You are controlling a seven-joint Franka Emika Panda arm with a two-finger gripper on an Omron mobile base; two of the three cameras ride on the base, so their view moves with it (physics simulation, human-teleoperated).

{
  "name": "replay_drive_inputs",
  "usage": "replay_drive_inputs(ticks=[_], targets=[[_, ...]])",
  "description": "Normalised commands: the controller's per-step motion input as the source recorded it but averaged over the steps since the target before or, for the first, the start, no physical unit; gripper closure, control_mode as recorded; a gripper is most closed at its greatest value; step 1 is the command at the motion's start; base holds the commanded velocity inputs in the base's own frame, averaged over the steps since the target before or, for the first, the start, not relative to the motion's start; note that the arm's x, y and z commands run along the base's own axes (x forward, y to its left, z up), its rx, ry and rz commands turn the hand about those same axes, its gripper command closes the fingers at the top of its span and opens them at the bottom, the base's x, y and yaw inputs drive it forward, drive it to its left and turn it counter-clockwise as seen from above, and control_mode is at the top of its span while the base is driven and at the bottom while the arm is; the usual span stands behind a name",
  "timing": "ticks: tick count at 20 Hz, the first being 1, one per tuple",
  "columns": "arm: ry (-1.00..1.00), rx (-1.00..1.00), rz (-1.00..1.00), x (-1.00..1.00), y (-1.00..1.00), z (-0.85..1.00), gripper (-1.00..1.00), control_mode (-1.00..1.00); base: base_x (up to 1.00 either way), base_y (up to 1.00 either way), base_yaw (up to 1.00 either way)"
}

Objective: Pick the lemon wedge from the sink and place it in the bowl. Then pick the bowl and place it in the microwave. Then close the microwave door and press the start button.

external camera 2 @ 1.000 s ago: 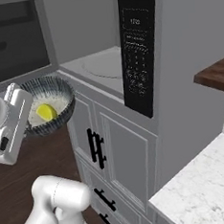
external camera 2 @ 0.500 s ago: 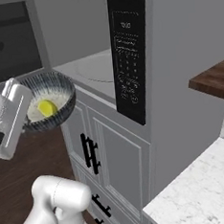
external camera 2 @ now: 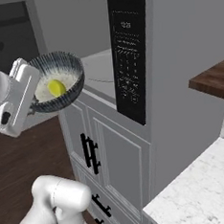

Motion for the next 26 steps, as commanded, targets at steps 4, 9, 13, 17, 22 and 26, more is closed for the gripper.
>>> replay_drive_inputs(ticks=[4,9,13,17,22,26], targets=[[0.02,0.03,0.00,0.62,-0.15,0.34,1.00,-1.00,0.00,0.00,0.00],[0.04,0.02,0.00,0.68,-0.21,0.31,1.00,-1.00,0.00,0.00,0.00],[0.01,0.00,-0.02,0.90,-0.25,0.08,1.00,-1.00,0.00,0.00,0.00],[0.03,0.00,-0.02,0.94,-0.28,0.00,1.00,-1.00,0.00,0.00,0.00],[0.08,0.00,0.00,0.84,-0.41,0.00,1.00,-1.00,0.00,0.00,0.00],[0.02,0.00,0.00,0.71,-0.25,-0.20,1.00,-1.00,0.00,0.00,0.00]])
